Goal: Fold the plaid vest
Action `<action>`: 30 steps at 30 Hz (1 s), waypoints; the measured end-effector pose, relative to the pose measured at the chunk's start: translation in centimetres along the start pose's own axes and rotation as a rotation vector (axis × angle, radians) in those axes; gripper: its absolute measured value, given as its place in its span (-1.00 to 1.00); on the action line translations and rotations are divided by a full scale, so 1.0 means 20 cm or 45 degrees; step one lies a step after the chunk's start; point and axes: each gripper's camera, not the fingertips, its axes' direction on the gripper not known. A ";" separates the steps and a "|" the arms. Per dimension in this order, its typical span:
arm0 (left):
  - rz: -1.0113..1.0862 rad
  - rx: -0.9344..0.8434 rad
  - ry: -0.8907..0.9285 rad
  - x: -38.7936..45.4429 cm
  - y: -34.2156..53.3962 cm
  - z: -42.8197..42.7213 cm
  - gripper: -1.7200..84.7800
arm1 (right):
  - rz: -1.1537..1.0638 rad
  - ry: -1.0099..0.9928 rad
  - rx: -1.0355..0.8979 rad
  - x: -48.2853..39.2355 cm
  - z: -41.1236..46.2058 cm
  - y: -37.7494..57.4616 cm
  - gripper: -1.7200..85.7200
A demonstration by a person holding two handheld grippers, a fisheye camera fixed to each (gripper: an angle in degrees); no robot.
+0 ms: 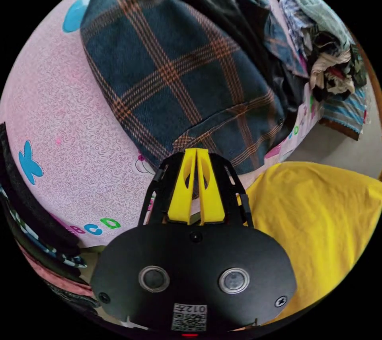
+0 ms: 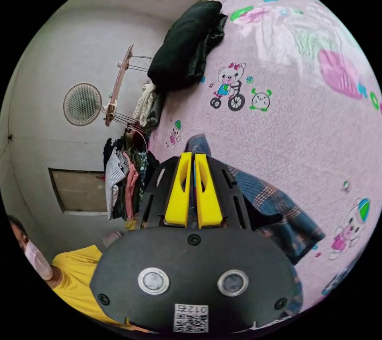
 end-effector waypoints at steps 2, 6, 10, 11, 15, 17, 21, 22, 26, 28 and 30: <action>0.007 0.017 -0.007 0.03 0.00 0.02 -0.95 | -0.077 0.160 -0.072 -0.06 -0.05 -0.12 -0.93; -0.014 0.025 0.025 0.04 -0.02 0.05 -0.95 | -0.226 0.538 -0.253 -0.14 0.00 -0.27 -0.93; -0.026 0.038 0.063 0.05 -0.06 0.07 -0.95 | -0.532 0.883 -0.405 -0.22 0.25 -0.23 -0.89; -0.020 0.026 0.062 0.06 -0.08 0.07 -0.95 | -0.528 0.940 -0.435 -0.22 0.31 -0.20 -0.87; -0.016 0.028 0.064 0.08 -0.11 0.09 -0.95 | -0.429 0.799 -0.421 -0.23 0.32 -0.11 -0.80; -0.019 0.036 0.068 0.09 -0.12 0.10 -0.95 | -0.351 0.667 -0.291 -0.20 0.20 0.01 -0.76; -0.158 0.192 0.003 0.06 -0.07 0.00 -0.94 | -0.298 0.687 -0.270 -0.09 0.02 0.32 -0.69; -0.186 0.220 0.007 0.05 -0.06 -0.02 -0.94 | -0.278 0.739 -0.302 -0.03 -0.03 0.46 -0.68; -0.326 0.231 0.062 -0.07 -0.01 -0.01 -0.91 | -0.129 0.949 -0.433 0.24 -0.18 0.96 -0.65; -0.319 0.215 0.076 -0.06 -0.01 0.02 -0.90 | -0.041 0.927 -0.445 0.34 -0.25 1.15 -0.65; -0.298 0.181 0.034 -0.01 -0.03 0.06 -0.90 | 0.018 0.921 -0.447 0.41 -0.28 1.31 -0.65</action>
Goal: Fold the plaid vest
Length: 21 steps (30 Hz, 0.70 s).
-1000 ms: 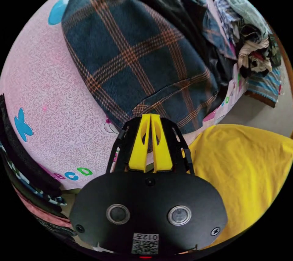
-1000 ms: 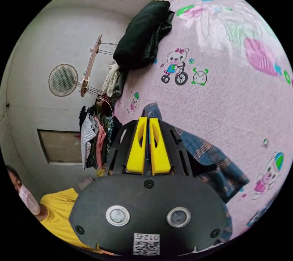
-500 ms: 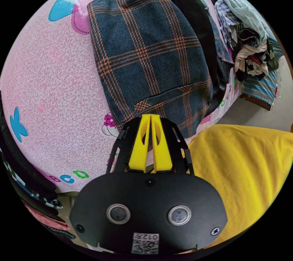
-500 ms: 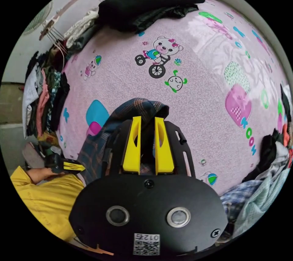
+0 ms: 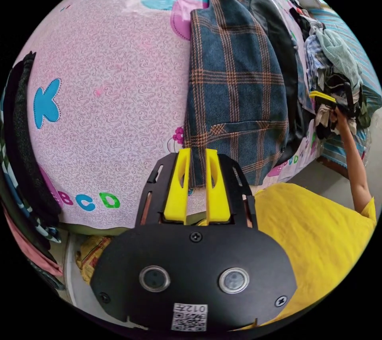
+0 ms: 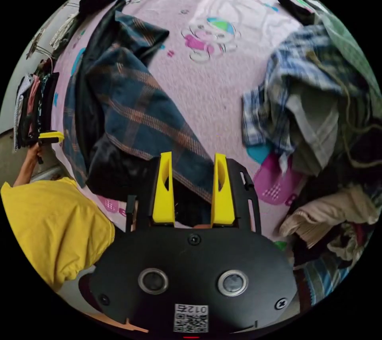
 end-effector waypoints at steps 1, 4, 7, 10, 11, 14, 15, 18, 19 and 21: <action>0.003 -0.002 -0.010 0.02 0.00 0.01 -0.90 | 0.027 -0.004 -0.021 0.02 0.05 0.08 -0.67; 0.008 0.000 -0.113 0.10 -0.03 0.03 -0.90 | 0.086 0.089 0.014 -0.01 0.12 0.21 -0.75; 0.035 -0.020 -0.245 0.19 -0.07 0.05 -0.92 | 0.164 0.160 0.052 -0.06 0.11 0.26 -0.89; 0.087 -0.039 -0.348 0.27 -0.11 0.06 -0.93 | 0.237 0.155 0.001 -0.10 0.06 0.34 -0.92; 0.098 -0.047 -0.351 0.28 -0.12 0.06 -0.93 | 0.250 0.112 -0.029 -0.13 0.03 0.40 -0.93; 0.147 -0.075 -0.340 0.29 -0.16 0.06 -0.90 | 0.331 0.000 -0.081 -0.15 -0.03 0.64 -0.94; 0.189 -0.100 -0.347 0.30 -0.17 0.06 -0.87 | 0.361 -0.040 -0.078 -0.15 -0.04 0.69 -0.94; 0.325 -0.173 -0.386 0.33 -0.22 0.05 -0.85 | 0.482 -0.352 -0.064 -0.13 -0.03 0.98 -0.94; 0.348 -0.185 -0.394 0.33 -0.23 0.04 -0.86 | 0.550 -0.421 -0.058 -0.12 0.01 1.07 -0.94; 0.397 -0.239 -0.423 0.32 -0.26 0.03 -0.91 | 0.633 -0.468 -0.079 -0.10 0.09 1.18 -0.93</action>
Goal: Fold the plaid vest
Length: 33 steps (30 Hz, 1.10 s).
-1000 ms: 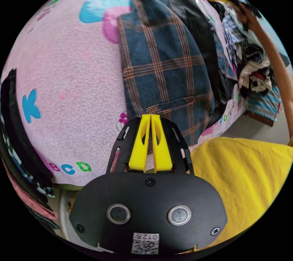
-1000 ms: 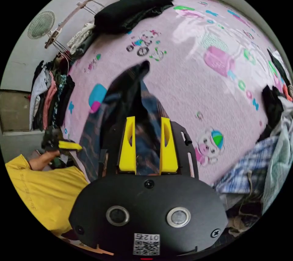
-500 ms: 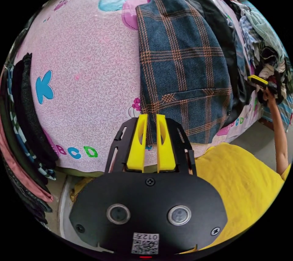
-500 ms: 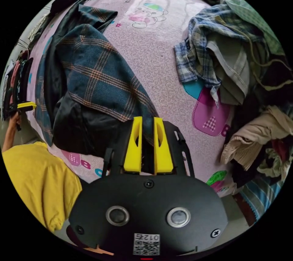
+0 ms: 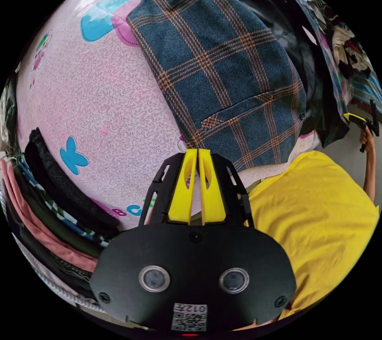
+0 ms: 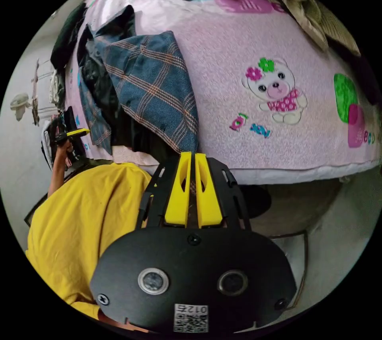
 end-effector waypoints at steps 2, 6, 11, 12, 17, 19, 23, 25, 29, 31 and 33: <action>0.044 -0.042 -0.016 -0.02 -0.01 -0.01 -0.94 | 0.066 0.005 -0.013 0.06 0.08 0.04 -0.92; 0.119 -0.108 -0.011 -0.08 0.00 -0.03 -0.95 | 0.090 0.268 0.097 0.01 0.04 0.03 -0.92; 0.121 -0.132 0.039 -0.20 0.07 -0.04 -0.95 | -0.204 0.596 0.485 -0.41 -0.17 -0.11 -0.91; 0.065 -0.090 0.064 -0.26 0.09 -0.07 -0.95 | -0.266 0.576 0.502 -0.47 -0.18 -0.14 -0.91; -0.256 0.322 0.075 -0.43 0.28 -0.36 -0.92 | -0.621 0.308 0.505 -0.96 -0.17 -0.49 -0.90; -0.271 0.499 0.188 -0.42 0.31 -0.47 -0.89 | -0.675 0.207 0.490 -1.09 -0.17 -0.64 -0.90; -0.214 0.553 0.333 -0.34 0.10 -0.53 -0.80 | -0.700 0.004 0.505 -1.33 -0.21 -0.97 -0.87; -0.209 0.542 0.332 -0.33 -0.02 -0.53 -0.79 | -0.681 -0.090 0.509 -1.40 -0.25 -1.10 -0.84; -0.253 0.450 0.261 -0.40 -0.22 -0.48 -0.84 | -0.597 -0.131 0.501 -1.50 -0.28 -1.36 -0.80; -0.245 0.387 0.247 -0.44 -0.25 -0.46 -0.88 | -0.568 -0.095 0.508 -1.51 -0.29 -1.44 -0.79; -0.200 0.398 0.303 -0.52 -0.22 -0.47 -0.93 | -0.550 -0.080 0.486 -1.51 -0.30 -1.52 -0.77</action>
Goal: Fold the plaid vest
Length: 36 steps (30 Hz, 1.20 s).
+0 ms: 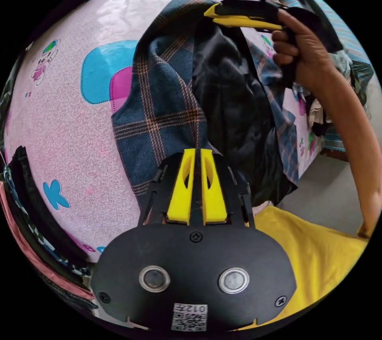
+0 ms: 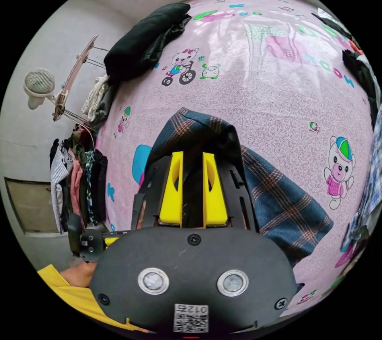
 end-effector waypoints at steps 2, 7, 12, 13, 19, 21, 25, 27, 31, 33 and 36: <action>0.037 0.037 0.118 -0.07 0.03 -0.05 -0.94 | 0.057 -0.024 -0.015 0.07 0.02 -0.08 -0.75; 0.116 0.148 0.559 -0.38 0.16 -0.16 -0.96 | 0.187 -0.213 0.040 0.22 -0.01 -0.16 -0.74; 0.078 0.284 1.017 -0.73 0.28 -0.20 -0.95 | 0.134 -0.547 0.115 0.31 -0.07 -0.20 -0.85; 0.073 0.286 1.041 -0.76 0.29 -0.20 -0.95 | 0.138 -0.595 0.160 0.33 -0.11 -0.19 -0.87; 0.161 0.228 1.031 -0.76 0.29 -0.23 -0.95 | 0.215 -0.591 0.125 0.36 -0.32 -0.18 -0.89; 0.214 0.145 1.040 -0.71 0.25 -0.22 -0.95 | 0.236 -0.578 0.072 0.36 -0.39 -0.20 -0.89; 0.240 0.019 0.913 -0.59 0.17 -0.18 -0.95 | 0.256 -0.391 -0.024 0.35 -0.46 -0.32 -0.89; 0.209 0.014 0.810 -0.52 0.11 -0.15 -0.95 | 0.269 -0.347 -0.042 0.35 -0.42 -0.38 -0.89; 0.080 0.116 0.581 -0.45 0.05 -0.13 -0.95 | 0.263 -0.412 -0.088 0.33 -0.16 -0.49 -0.89; -0.039 0.191 0.451 -0.44 0.04 -0.15 -0.95 | 0.286 -0.302 -0.124 0.31 -0.06 -0.51 -0.88; -0.157 0.230 0.264 -0.45 0.02 -0.16 -0.94 | 0.252 -0.088 -0.213 0.25 0.07 -0.55 -0.87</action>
